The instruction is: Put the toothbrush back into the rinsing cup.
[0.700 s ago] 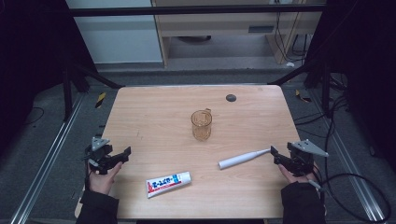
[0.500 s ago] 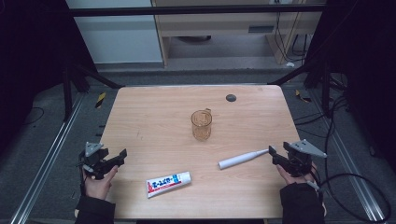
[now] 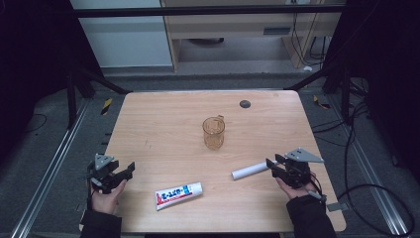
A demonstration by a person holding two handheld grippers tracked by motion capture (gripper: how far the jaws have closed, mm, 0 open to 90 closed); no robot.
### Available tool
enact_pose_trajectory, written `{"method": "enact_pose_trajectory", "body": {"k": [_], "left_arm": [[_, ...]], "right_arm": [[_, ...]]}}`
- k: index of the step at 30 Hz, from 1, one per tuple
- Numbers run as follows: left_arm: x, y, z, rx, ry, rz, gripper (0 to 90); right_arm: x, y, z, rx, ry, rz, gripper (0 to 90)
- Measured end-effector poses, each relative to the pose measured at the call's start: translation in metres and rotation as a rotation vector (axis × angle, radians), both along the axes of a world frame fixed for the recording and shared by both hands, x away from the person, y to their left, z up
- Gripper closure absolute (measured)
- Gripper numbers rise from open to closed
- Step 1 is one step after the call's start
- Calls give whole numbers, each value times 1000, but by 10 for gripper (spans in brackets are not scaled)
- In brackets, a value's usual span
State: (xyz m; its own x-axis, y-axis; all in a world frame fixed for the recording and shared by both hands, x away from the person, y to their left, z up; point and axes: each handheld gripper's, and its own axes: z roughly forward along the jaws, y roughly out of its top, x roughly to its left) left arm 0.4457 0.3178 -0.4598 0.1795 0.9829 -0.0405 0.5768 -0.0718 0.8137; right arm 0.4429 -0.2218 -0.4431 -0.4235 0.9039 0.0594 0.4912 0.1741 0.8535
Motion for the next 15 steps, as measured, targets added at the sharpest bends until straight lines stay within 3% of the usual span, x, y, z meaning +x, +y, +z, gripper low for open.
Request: {"method": "enact_pose_trajectory", "body": {"k": [7,15], "left_arm": [[4,-3,-1,19,8,-11,388],[4,-4,-2,26,5,-10,388]], "right_arm": [[8,27,-5,-21,37,72,705],[20,53,-10,-21,66,111,780]]}}
